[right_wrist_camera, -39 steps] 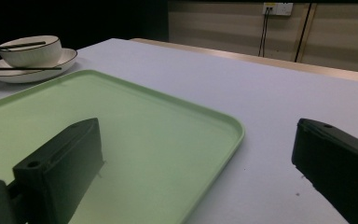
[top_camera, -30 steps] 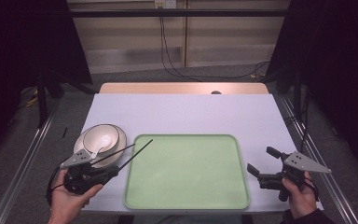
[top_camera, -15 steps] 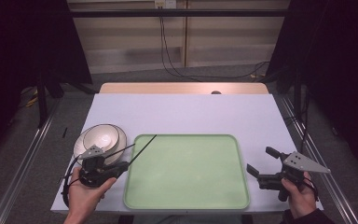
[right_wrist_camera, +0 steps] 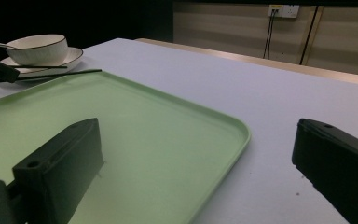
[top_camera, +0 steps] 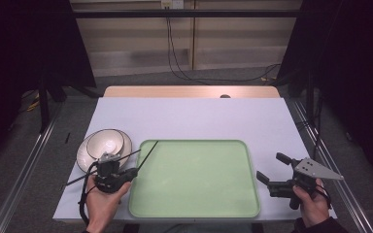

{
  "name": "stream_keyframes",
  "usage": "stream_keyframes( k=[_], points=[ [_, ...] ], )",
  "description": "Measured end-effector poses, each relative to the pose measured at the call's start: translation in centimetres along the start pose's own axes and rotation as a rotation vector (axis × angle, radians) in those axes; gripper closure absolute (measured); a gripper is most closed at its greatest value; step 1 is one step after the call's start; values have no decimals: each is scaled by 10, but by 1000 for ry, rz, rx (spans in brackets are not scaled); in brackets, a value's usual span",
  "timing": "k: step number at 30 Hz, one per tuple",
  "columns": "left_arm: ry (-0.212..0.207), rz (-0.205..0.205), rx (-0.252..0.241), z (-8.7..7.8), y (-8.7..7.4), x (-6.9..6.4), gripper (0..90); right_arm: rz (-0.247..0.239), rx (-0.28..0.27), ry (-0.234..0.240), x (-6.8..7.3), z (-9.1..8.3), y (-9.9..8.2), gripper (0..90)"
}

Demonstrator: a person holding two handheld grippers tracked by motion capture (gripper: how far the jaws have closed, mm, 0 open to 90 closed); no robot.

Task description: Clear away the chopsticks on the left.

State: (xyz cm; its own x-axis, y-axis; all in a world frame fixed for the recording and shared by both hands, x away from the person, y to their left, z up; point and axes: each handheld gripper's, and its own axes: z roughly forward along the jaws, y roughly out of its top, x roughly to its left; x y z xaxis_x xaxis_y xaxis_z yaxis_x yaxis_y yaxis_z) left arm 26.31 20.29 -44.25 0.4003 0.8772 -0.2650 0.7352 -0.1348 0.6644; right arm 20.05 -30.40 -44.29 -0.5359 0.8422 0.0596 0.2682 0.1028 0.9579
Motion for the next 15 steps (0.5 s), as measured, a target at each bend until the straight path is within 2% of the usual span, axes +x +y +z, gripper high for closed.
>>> stream_keyframes(
  k=[4, 7, 9, 15],
  points=[
    [18, -30, 16, 8, -3, -6, 861, 0, 1, 1, 0, 0, 0, 12],
    [38, -35, 19, 9, -3, -7, 861, -1, 2, 5, 0, 0, 0, 12],
    [40, -48, 19, 12, -3, -8, 861, 1, 5, 6, 1, 0, 0, 12],
    [41, -52, 39, 19, -3, -9, 859, -1, 3, 6, 0, 0, 0, 12]
  ],
)
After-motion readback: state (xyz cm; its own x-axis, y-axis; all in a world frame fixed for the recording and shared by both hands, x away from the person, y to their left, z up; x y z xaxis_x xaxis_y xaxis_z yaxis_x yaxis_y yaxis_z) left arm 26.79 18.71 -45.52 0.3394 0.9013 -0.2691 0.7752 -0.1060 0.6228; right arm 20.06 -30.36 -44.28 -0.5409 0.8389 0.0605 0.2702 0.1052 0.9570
